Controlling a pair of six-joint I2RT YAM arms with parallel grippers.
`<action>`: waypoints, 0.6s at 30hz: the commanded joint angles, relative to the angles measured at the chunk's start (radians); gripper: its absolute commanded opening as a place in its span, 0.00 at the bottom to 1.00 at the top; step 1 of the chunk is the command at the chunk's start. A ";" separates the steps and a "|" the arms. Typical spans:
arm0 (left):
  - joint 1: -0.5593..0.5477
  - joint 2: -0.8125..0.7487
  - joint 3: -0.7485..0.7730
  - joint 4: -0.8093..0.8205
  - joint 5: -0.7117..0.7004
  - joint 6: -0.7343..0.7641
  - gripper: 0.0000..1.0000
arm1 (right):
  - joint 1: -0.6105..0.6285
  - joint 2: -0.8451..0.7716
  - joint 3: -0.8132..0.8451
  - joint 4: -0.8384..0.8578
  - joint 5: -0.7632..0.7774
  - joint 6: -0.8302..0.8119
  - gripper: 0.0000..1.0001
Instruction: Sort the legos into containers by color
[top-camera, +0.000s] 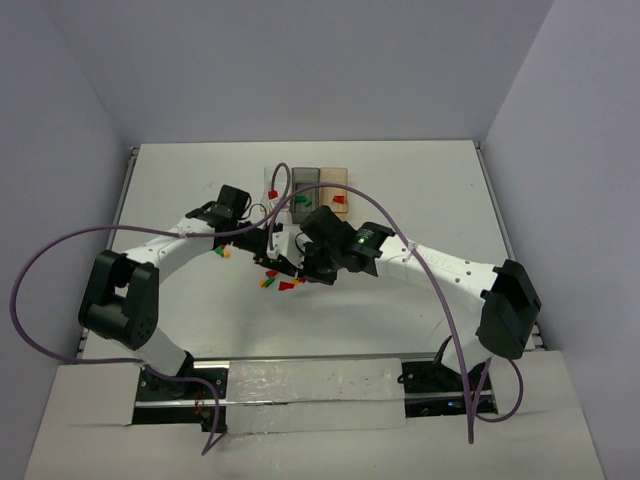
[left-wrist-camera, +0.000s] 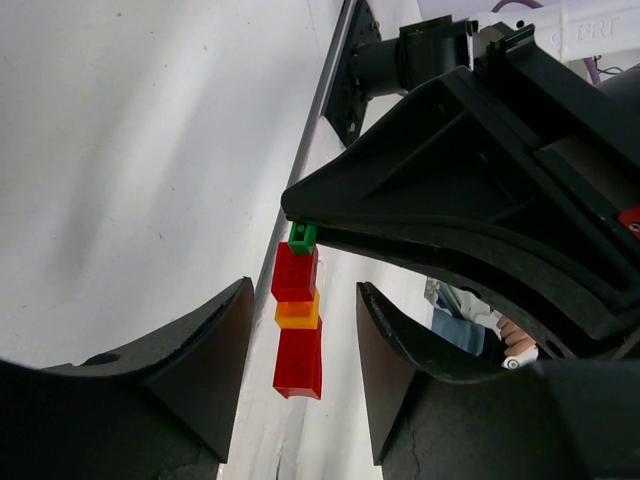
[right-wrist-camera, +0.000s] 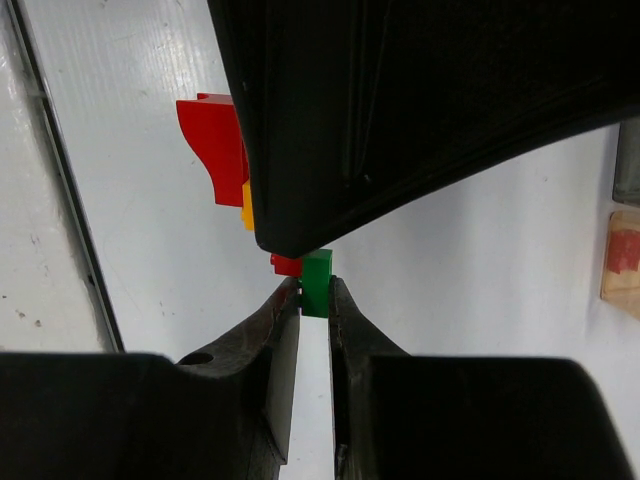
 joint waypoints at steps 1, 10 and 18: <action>-0.019 0.011 0.027 -0.008 -0.009 0.029 0.54 | 0.014 -0.054 0.052 -0.011 0.010 -0.006 0.00; -0.037 0.012 0.018 -0.003 -0.033 0.028 0.44 | 0.020 -0.055 0.048 -0.012 0.021 -0.005 0.00; -0.039 0.015 0.016 -0.011 -0.020 0.037 0.20 | 0.021 -0.046 0.024 0.018 0.080 0.000 0.00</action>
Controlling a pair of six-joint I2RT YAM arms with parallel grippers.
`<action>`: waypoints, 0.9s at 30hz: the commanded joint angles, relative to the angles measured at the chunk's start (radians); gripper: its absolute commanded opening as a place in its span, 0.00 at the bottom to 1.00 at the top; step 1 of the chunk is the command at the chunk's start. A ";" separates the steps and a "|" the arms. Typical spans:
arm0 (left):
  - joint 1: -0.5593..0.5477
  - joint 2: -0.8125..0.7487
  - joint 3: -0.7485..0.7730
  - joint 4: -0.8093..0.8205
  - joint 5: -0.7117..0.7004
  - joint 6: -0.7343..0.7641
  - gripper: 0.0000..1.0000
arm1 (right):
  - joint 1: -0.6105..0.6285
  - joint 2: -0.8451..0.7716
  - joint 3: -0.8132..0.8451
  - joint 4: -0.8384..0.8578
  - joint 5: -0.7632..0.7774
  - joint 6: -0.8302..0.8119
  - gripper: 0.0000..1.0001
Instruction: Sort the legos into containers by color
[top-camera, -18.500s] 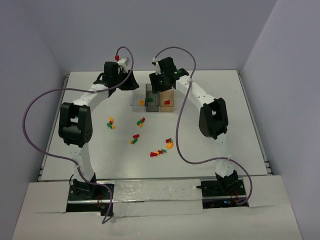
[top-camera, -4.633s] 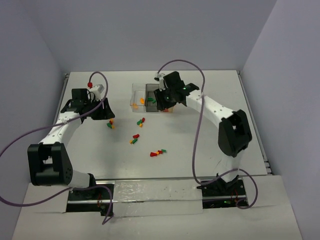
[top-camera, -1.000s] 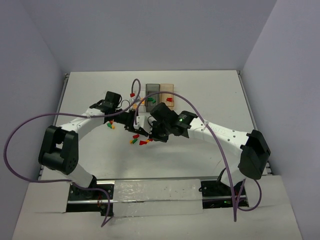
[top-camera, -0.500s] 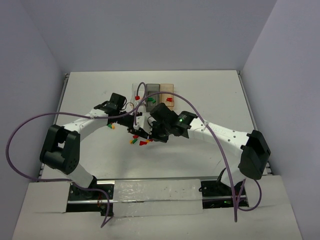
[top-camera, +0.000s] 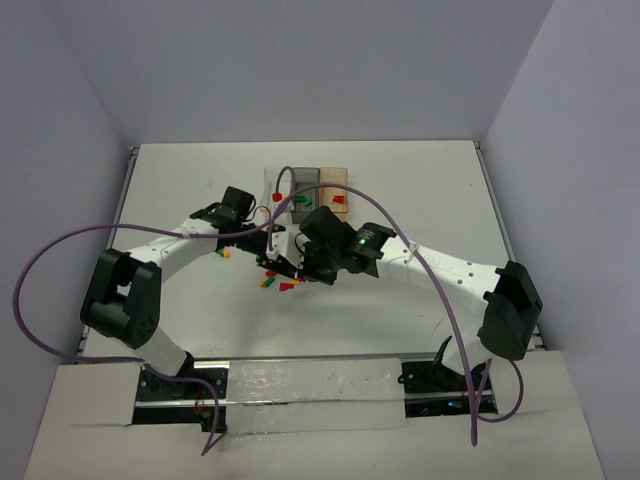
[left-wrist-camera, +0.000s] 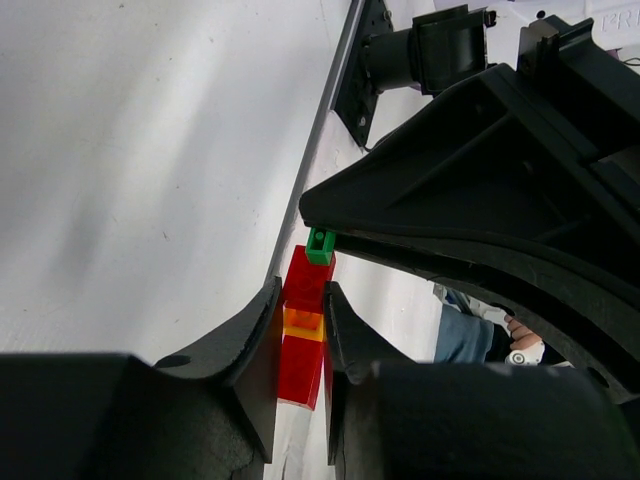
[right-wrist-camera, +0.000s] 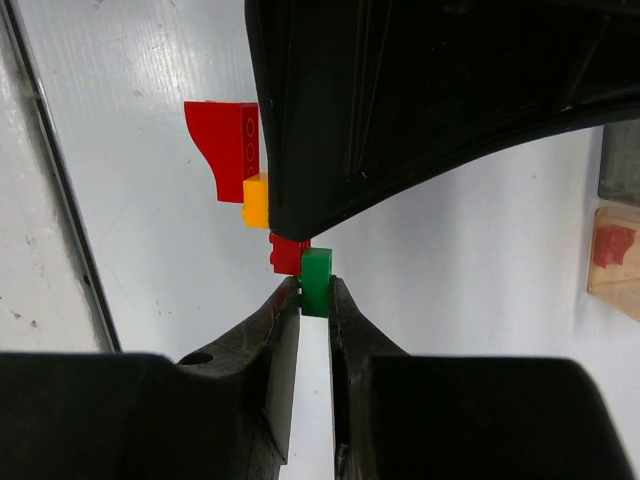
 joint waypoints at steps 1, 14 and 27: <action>-0.008 0.004 0.015 -0.011 0.014 0.029 0.17 | 0.010 -0.034 0.011 0.033 0.063 0.001 0.00; -0.007 0.006 -0.004 -0.011 -0.010 0.025 0.00 | -0.054 -0.017 0.021 0.085 0.096 0.019 0.00; 0.095 -0.023 0.027 -0.001 -0.036 0.004 0.00 | -0.274 0.030 0.130 0.196 0.061 0.086 0.00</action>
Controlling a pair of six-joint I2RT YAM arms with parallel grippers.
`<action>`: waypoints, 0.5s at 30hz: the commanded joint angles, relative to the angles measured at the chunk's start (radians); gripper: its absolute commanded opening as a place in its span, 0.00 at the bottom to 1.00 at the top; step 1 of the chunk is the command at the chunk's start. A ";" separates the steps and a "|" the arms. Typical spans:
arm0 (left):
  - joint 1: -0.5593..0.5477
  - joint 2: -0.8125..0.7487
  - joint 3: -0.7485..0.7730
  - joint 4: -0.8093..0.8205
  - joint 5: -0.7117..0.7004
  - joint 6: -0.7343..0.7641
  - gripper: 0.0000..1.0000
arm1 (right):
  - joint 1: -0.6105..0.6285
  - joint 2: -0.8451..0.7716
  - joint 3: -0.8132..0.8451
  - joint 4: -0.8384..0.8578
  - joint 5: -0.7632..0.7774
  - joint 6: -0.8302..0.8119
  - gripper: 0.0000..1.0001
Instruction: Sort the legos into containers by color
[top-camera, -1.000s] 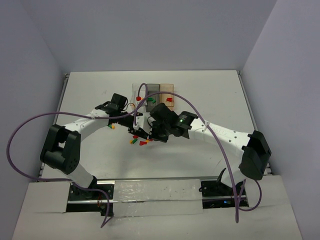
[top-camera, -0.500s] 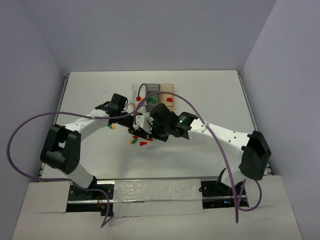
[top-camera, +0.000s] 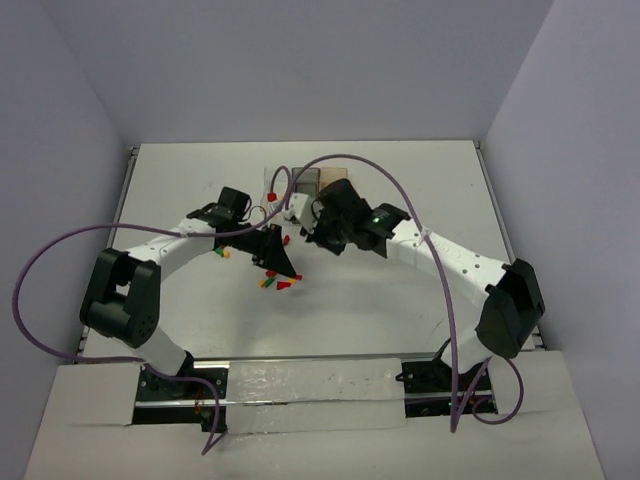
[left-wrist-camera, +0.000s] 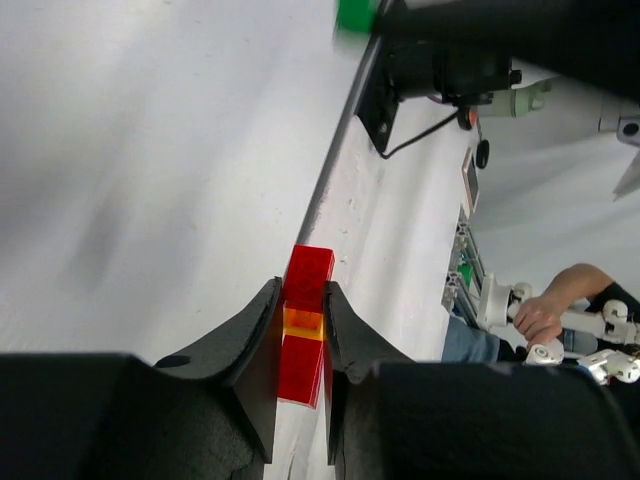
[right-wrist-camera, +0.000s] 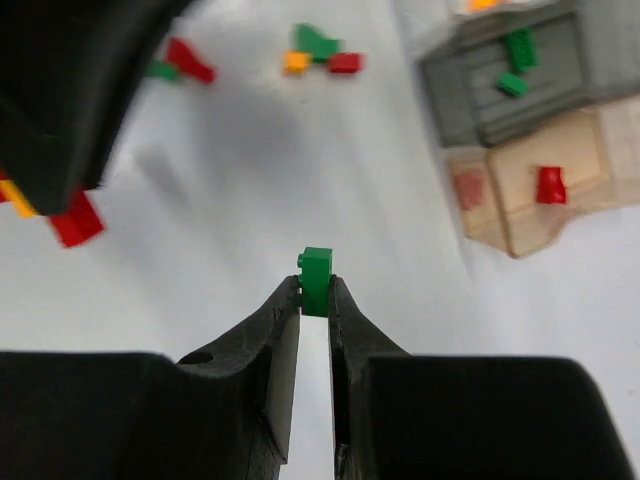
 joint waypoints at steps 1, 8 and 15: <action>0.091 -0.033 0.048 0.003 -0.004 0.001 0.00 | -0.157 0.042 0.111 0.143 -0.017 0.091 0.00; 0.203 -0.070 0.105 0.057 -0.057 -0.034 0.00 | -0.266 0.288 0.344 0.236 -0.043 0.263 0.00; 0.277 -0.100 0.093 0.220 -0.095 -0.166 0.00 | -0.275 0.557 0.608 0.207 -0.098 0.383 0.00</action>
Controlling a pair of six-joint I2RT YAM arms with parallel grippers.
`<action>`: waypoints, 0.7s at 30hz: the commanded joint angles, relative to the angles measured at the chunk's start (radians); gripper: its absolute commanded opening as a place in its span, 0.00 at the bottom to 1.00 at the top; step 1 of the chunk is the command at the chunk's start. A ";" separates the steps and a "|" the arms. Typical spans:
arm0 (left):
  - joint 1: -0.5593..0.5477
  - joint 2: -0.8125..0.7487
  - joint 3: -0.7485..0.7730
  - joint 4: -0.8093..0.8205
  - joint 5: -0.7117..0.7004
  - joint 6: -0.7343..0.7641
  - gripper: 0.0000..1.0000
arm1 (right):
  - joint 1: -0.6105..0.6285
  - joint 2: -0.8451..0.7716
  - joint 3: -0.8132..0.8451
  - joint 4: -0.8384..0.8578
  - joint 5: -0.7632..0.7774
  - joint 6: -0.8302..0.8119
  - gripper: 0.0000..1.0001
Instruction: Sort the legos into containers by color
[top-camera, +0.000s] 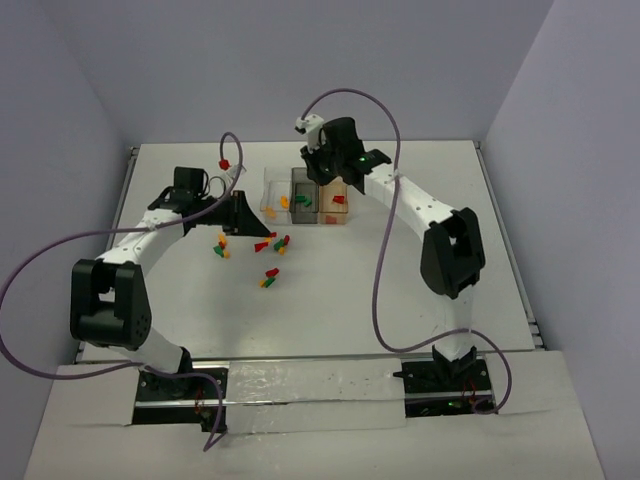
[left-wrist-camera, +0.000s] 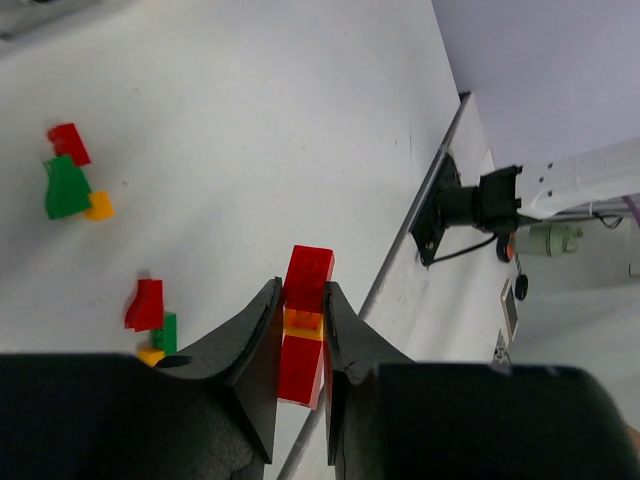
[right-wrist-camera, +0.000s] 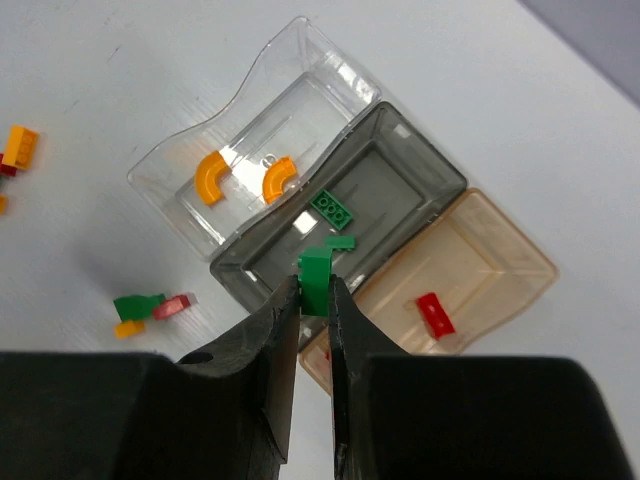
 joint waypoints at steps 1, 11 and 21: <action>0.036 -0.065 0.013 0.155 -0.039 -0.099 0.00 | -0.002 0.145 0.172 -0.007 -0.042 0.112 0.00; 0.072 -0.100 0.008 0.234 -0.095 -0.148 0.00 | -0.018 0.289 0.294 -0.089 -0.060 0.137 0.12; 0.089 -0.118 0.003 0.347 -0.177 -0.240 0.00 | -0.016 0.261 0.218 -0.090 -0.069 0.136 0.59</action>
